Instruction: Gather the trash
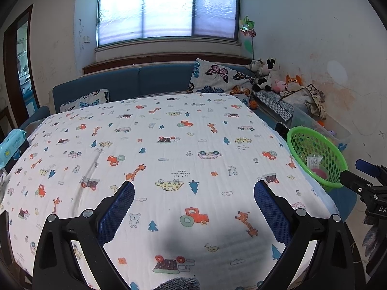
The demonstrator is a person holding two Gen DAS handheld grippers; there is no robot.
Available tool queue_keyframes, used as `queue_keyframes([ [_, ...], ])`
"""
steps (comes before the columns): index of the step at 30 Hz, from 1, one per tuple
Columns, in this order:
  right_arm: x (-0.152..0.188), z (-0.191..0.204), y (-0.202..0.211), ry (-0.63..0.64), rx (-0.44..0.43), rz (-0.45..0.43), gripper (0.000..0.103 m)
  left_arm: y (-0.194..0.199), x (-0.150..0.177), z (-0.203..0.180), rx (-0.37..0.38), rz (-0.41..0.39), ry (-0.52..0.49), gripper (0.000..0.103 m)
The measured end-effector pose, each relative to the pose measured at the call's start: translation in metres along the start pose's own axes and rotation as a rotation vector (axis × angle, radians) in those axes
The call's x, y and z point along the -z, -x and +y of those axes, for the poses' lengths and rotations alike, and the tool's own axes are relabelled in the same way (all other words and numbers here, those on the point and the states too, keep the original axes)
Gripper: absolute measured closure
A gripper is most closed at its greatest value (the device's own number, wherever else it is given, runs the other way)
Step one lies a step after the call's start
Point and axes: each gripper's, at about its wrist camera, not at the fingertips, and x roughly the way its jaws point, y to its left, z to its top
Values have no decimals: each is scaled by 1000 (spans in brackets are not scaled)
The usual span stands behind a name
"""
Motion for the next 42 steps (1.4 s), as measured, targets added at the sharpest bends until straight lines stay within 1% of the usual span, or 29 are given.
queue_keyframes([
  [42, 3, 9, -4, 2, -9, 3, 4, 2, 5, -1, -1, 3, 3, 7],
])
